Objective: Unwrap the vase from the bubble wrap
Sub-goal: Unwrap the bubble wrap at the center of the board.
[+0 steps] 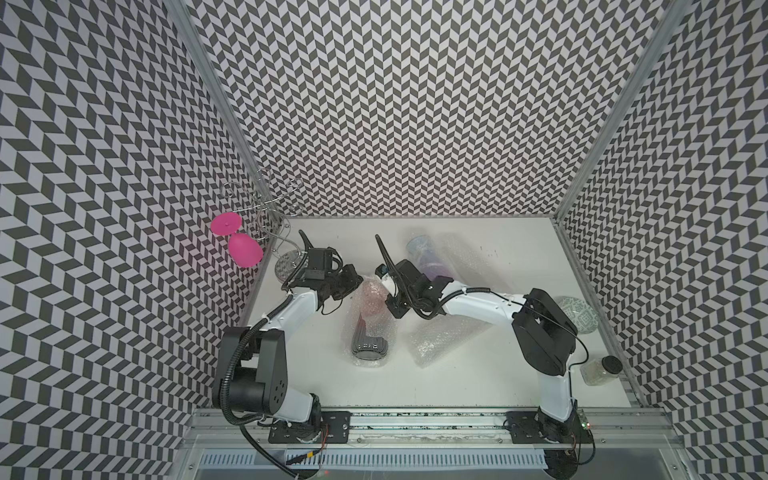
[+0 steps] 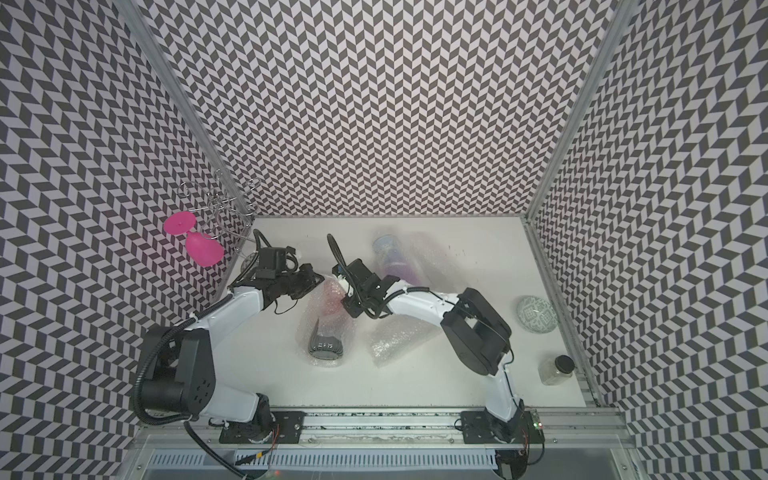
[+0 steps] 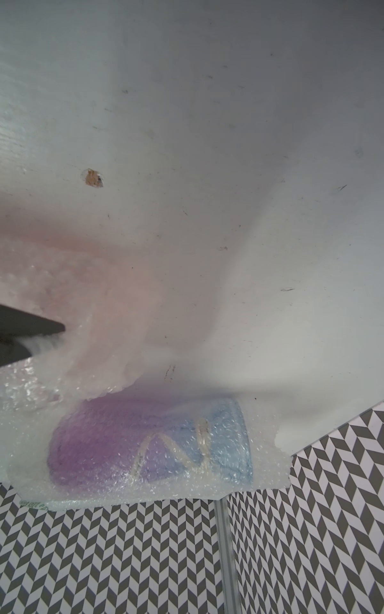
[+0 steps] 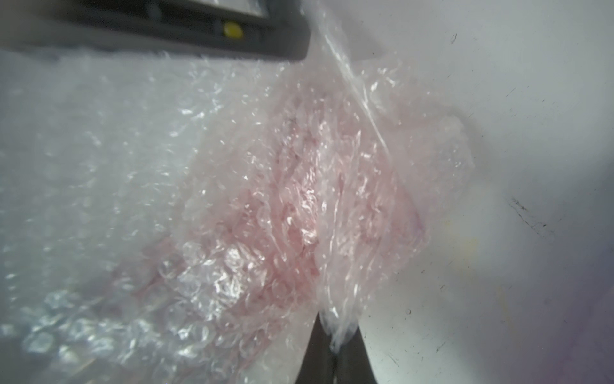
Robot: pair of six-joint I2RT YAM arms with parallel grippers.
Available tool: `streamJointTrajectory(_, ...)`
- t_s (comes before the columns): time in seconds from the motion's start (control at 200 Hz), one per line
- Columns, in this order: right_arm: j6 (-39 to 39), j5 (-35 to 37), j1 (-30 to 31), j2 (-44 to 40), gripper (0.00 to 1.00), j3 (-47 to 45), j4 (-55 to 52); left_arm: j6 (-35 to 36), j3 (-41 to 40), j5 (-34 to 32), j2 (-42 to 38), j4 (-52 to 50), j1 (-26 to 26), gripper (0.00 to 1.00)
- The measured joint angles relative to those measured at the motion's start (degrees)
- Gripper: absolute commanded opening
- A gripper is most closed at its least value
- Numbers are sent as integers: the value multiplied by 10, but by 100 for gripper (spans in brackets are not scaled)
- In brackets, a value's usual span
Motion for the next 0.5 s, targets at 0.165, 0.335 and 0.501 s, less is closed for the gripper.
streamJointTrajectory(0.165,0,-4,0,-7,0,-18,15,60,18,-31,0,-35,-23,11)
streamJointTrajectory(0.335,4,-30,-2,-24,21,-25,-1,110,32,-81,-6,-54,-66,19)
streamJointTrajectory(0.501,30,-89,-18,-28,37,-22,-3,120,20,-103,-29,-58,-70,18)
